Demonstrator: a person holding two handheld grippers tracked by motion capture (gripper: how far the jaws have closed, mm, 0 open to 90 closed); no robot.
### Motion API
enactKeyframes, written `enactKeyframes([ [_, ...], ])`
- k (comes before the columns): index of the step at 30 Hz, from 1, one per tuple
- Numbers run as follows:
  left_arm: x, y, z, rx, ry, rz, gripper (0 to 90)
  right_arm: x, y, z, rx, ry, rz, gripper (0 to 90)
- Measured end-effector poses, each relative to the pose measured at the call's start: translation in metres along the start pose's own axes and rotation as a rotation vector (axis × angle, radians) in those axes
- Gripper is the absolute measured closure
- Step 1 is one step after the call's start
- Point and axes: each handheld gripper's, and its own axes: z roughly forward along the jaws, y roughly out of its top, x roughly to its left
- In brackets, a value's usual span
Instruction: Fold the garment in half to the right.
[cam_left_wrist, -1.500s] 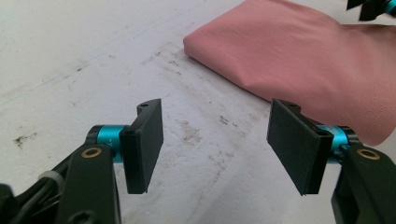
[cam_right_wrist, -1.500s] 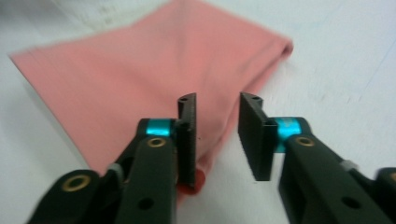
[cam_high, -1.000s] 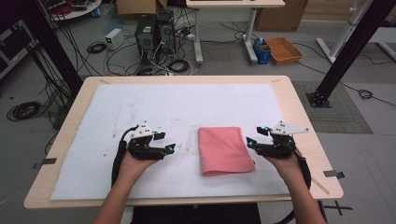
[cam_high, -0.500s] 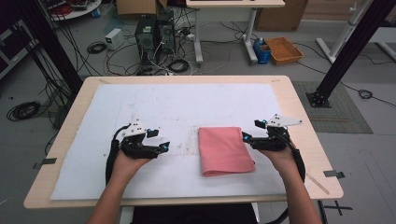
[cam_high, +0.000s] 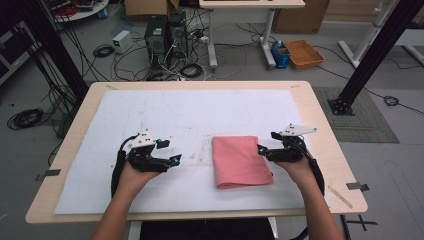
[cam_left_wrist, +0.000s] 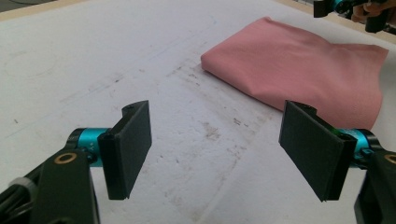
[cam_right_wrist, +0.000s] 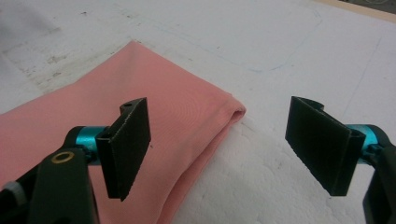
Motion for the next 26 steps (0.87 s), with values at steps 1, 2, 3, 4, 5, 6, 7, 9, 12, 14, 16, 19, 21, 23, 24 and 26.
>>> enactKeyframes([
  [1, 0.0005, -0.0004, -0.0001, 0.0, 0.002, -0.003, 25.5, -0.0006, -0.0004, 0.0005, 0.0, 0.002, -0.004, 22.1],
  [2, 0.0012, -0.0007, -0.0001, 0.001, 0.002, -0.002, 25.4, -0.0008, -0.0009, 0.0008, 0.002, 0.0, -0.003, 22.1],
  [3, 0.0013, -0.0009, -0.0001, 0.002, 0.003, -0.006, 25.5, -0.0011, -0.0013, 0.0011, 0.003, 0.003, 0.0, 22.1],
  [4, 0.0017, -0.0011, 0.0002, 0.007, 0.001, -0.003, 25.4, -0.0013, -0.0018, 0.0012, 0.005, 0.004, 0.002, 22.1],
  [5, 0.0014, -0.0011, 0.0005, 0.009, 0.002, -0.003, 25.5, -0.0013, -0.0023, 0.0014, 0.007, 0.003, 0.007, 22.1],
  [6, 0.0009, -0.0011, 0.0009, 0.011, -0.001, -0.002, 25.5, -0.0017, -0.0027, 0.0017, 0.008, 0.003, 0.007, 22.1],
  [7, 0.0006, -0.001, 0.0014, 0.009, -0.005, 0.0, 25.5, -0.0019, -0.0032, 0.002, 0.011, 0.003, 0.009, 22.1],
  [9, 0.0004, -0.0009, 0.0019, 0.013, -0.006, 0.004, 25.5, -0.0019, -0.0034, 0.0025, 0.012, 0.006, 0.011, 22.1],
  [12, 0.0002, -0.0014, 0.003, 0.02, -0.009, 0.002, 25.5, -0.0013, -0.0031, 0.0028, 0.009, 0.009, 0.009, 22.1],
  [14, 0.0004, -0.0017, 0.0029, 0.02, -0.01, 0.001, 25.4, -0.0012, -0.003, 0.0033, 0.01, 0.01, 0.011, 22.1],
  [16, 0.0008, -0.0019, 0.0025, 0.019, -0.009, 0.002, 25.5, -0.0013, -0.0031, 0.0039, 0.013, 0.01, 0.011, 22.0],
  [19, 0.0013, -0.002, 0.002, 0.017, -0.011, -0.001, 25.5, -0.0012, -0.0031, 0.0043, 0.014, 0.012, 0.013, 22.1],
  [21, 0.0024, -0.0023, 0.0018, 0.019, -0.011, -0.001, 25.5, -0.0015, -0.0031, 0.0043, 0.011, 0.013, 0.014, 22.1],
  [23, 0.003, -0.0027, 0.002, 0.017, -0.008, -0.008, 25.5, -0.0021, -0.0032, 0.0044, 0.01, 0.013, 0.011, 22.0],
  [24, 0.0037, -0.0028, 0.0018, 0.018, -0.008, -0.006, 25.5, -0.0021, -0.0032, 0.0044, 0.01, 0.014, 0.012, 22.1],
  [26, 0.0048, -0.0029, 0.0017, 0.018, -0.01, -0.007, 25.5, -0.0023, -0.003, 0.0044, 0.008, 0.014, 0.011, 22.0],
])
